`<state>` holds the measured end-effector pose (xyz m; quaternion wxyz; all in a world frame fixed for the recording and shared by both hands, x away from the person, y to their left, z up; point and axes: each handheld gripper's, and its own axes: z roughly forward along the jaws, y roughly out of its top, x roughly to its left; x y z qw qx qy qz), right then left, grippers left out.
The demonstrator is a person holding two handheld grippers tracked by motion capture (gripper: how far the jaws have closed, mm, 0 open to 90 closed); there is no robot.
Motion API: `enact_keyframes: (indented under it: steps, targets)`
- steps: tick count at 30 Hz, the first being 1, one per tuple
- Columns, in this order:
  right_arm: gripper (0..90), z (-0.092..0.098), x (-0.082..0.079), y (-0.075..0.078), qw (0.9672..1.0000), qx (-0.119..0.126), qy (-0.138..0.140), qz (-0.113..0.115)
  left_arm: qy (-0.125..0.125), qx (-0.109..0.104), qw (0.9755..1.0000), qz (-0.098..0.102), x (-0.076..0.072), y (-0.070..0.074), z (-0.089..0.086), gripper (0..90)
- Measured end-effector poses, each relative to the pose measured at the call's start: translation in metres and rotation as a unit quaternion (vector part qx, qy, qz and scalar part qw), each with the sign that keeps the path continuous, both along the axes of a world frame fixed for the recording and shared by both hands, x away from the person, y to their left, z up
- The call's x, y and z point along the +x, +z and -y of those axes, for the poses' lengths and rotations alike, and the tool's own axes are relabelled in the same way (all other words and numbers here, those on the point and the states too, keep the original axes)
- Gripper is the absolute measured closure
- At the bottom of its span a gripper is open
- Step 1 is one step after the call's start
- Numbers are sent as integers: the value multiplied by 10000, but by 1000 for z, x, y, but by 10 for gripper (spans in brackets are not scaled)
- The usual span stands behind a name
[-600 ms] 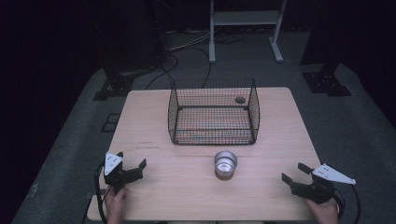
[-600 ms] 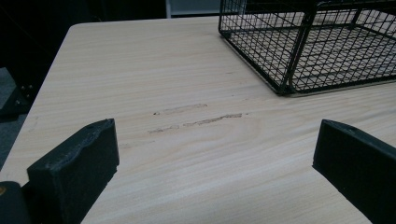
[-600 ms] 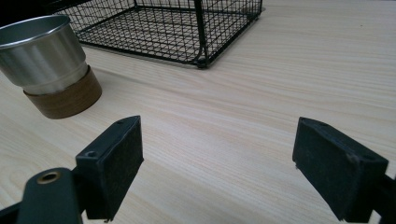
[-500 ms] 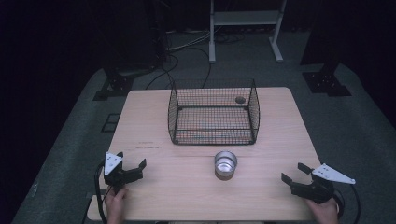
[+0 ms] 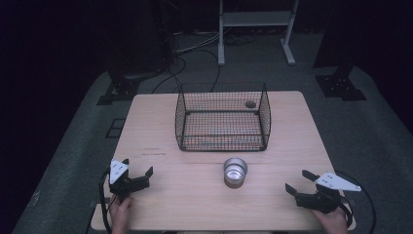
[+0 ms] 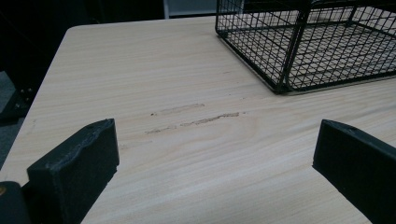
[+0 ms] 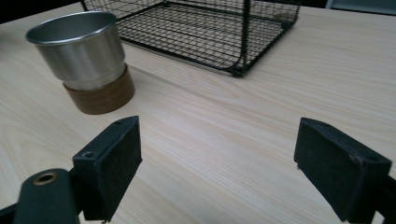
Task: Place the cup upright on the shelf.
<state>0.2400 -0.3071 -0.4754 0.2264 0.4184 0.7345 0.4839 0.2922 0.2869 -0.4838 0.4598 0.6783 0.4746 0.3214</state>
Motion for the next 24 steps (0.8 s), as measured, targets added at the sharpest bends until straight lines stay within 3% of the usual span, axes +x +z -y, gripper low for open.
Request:
enact_keyframes:
  steps: [9,15,24]
  targets:
    - [141,-21,3,6,9990,-302,331,35,-1,13,10000,-1,0,0,0,0]
    - [136,-31,4,12,9981,-295,544,62,-3,28,10000,1,0,0,1,0]
    - [133,-54,8,17,9944,-471,940,74,12,27,10000,5,-1,0,0,0]
